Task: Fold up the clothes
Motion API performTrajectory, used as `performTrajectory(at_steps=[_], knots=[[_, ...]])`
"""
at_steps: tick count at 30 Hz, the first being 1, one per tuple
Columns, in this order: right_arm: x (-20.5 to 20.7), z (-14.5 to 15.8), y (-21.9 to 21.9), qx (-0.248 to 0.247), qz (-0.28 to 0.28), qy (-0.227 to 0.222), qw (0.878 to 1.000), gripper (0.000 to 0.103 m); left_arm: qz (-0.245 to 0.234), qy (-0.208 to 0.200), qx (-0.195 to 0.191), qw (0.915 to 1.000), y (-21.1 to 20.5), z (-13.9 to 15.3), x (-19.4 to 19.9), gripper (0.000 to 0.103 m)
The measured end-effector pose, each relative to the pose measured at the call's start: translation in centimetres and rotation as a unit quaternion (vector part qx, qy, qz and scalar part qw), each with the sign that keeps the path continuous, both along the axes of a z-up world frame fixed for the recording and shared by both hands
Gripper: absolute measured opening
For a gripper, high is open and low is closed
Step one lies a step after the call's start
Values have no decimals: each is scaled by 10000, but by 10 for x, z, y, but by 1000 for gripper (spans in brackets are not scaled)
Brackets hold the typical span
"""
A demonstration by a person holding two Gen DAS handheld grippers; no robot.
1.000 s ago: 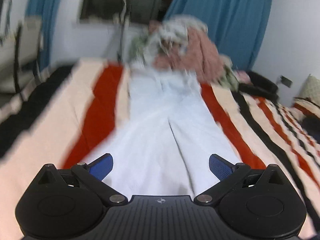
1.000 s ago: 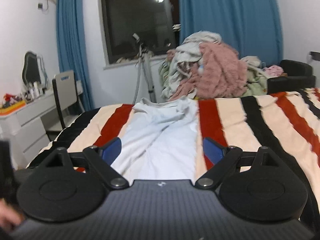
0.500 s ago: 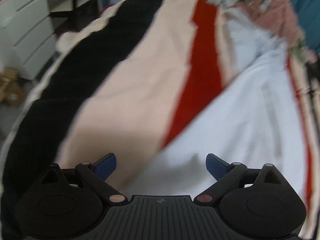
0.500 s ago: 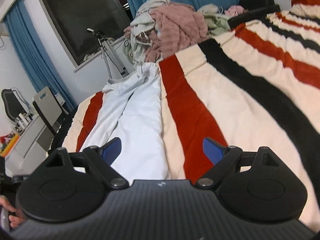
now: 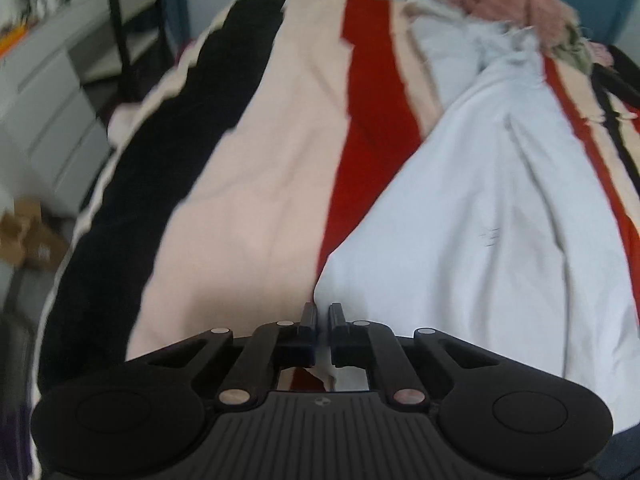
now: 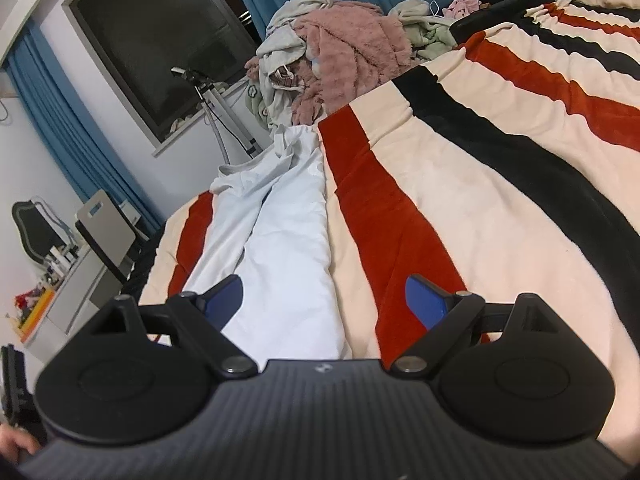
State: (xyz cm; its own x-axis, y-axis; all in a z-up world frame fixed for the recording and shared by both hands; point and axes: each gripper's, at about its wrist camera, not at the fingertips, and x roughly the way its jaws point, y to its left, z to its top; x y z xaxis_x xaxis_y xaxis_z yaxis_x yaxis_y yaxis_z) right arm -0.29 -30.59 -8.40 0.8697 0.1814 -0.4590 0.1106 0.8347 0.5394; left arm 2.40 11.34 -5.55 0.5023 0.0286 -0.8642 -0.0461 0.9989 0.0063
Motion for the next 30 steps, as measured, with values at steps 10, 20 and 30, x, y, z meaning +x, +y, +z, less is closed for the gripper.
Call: performTrajectory(at_steps=[10,20,30], knots=[[-6,8,-4,-51,-113,-249,9996,90,-2230,-1658,461,9595,-127,52,-118,5],[-6,12,7,-523,-61,-288,9982,90,-2581,-672,-306,9633,-196,-30,-116,12],[-8,15,19,-933,-41,-365,9950,90,-2044,-1721,-304,9632,-165,20,-104,87]])
